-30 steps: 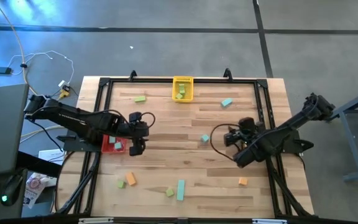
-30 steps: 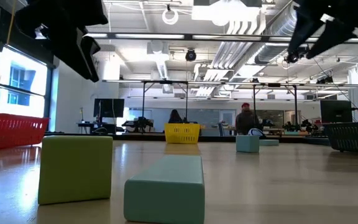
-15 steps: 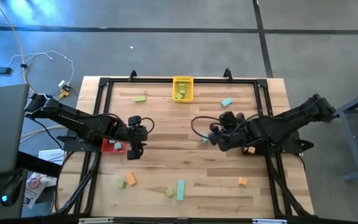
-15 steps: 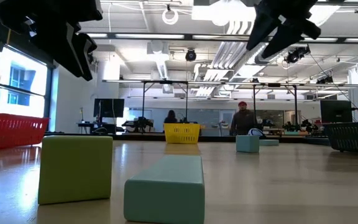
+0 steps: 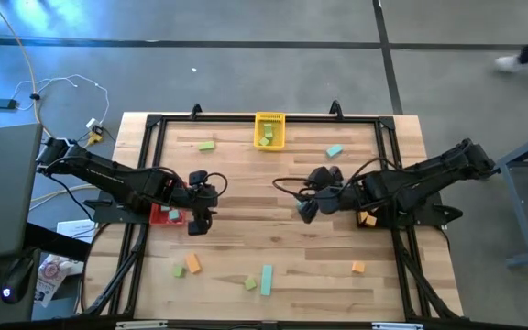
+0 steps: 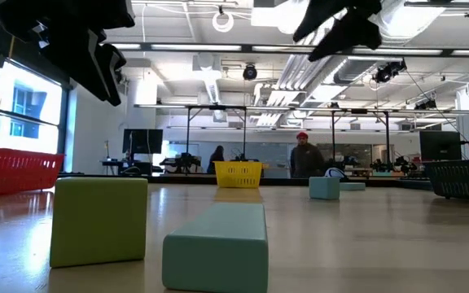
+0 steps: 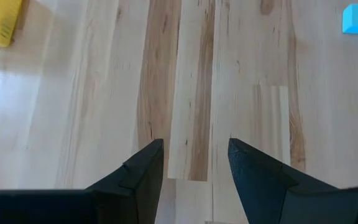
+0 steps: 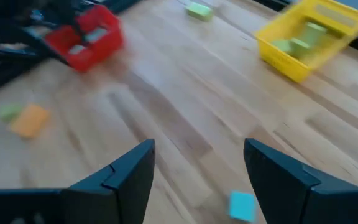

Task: Sort & place blocks by color
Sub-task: Put the blue block into the red bin

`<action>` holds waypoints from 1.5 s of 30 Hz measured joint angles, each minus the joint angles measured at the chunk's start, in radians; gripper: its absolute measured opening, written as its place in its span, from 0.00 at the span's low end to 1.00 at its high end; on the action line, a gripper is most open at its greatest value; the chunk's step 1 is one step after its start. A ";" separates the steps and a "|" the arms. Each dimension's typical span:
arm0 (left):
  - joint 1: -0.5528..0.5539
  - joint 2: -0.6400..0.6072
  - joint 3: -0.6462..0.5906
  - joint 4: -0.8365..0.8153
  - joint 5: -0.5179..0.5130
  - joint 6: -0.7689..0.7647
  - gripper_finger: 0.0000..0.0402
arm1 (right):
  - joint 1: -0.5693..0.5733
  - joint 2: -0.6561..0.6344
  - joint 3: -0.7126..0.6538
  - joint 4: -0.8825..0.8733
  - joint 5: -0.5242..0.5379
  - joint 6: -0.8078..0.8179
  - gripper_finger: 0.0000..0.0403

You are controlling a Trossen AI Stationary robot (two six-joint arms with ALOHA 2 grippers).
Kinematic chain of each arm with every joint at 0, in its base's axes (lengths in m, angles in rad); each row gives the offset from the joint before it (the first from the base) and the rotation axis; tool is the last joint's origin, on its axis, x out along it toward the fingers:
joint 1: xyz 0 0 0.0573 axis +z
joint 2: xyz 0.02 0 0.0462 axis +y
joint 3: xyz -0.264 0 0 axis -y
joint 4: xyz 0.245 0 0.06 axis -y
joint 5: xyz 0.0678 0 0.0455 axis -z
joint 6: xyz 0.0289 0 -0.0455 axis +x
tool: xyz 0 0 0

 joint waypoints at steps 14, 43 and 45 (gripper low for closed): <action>0.000 0.000 0.000 0.000 0.001 -0.020 0.41 | -0.006 0.124 0.000 0.024 0.018 0.040 0.58; 0.000 0.000 0.000 0.006 0.000 -0.020 0.41 | -0.091 0.443 0.000 -0.136 -0.115 0.255 0.58; 0.000 0.000 0.000 0.006 0.000 -0.020 0.41 | -0.095 0.456 0.000 -0.136 -0.131 0.255 0.58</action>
